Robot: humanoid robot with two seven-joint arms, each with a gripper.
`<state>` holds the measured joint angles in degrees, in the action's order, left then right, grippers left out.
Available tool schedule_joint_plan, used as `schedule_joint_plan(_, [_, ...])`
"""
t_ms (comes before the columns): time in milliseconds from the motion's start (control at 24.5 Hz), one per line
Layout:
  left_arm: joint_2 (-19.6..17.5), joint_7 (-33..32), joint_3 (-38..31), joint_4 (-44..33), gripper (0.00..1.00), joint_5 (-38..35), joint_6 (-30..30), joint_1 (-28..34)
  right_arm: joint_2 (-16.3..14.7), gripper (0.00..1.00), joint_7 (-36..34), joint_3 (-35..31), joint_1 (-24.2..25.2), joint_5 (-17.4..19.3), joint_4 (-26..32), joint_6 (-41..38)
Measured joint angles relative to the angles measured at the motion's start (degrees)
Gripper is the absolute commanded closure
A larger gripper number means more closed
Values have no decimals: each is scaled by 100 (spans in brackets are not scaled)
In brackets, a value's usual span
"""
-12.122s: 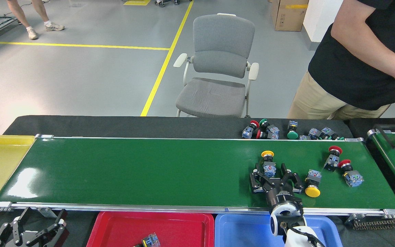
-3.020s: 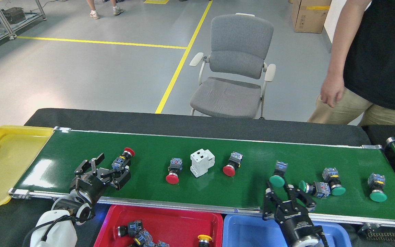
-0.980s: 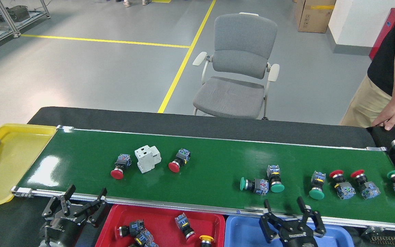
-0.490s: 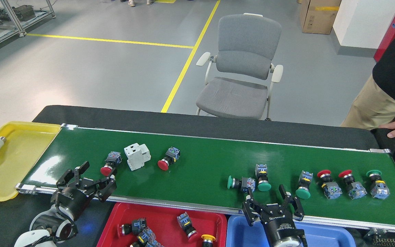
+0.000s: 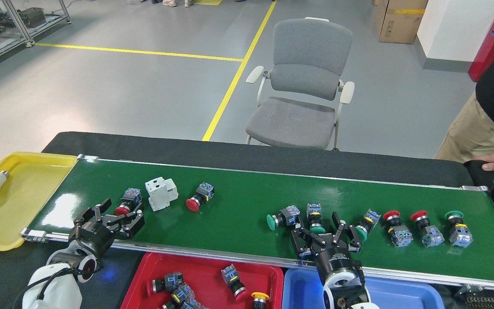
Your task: Pick switch part from conveyor to tray
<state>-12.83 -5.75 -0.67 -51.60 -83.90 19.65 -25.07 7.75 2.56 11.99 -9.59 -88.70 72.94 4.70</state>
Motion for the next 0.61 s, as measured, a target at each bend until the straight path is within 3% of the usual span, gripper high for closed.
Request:
schedule_joint_plan(286, [-21,39,8,56,89,79,-46,58,-6,98,74,47,187,-12,310,-29])
schedule_joint_plan(490, [-11,62,15,-1311,90,349,725,731,-283,98,88,243,845,-13,1431,-583])
schedule_joint_plan(531, [-11,62,15,-1687,89,354,915,956,-336,93,90,291,990,-13,1648,-832])
schedule_joint_plan(571, [2,53,15,-2045,88,355,1168,1183,-376,69,91,360,1151,-13,1843,-1167])
schedule_joint_plan(612, [18,44,17,-2372,86,356,1406,1418,-387,27,91,437,1283,-14,1973,-1467])
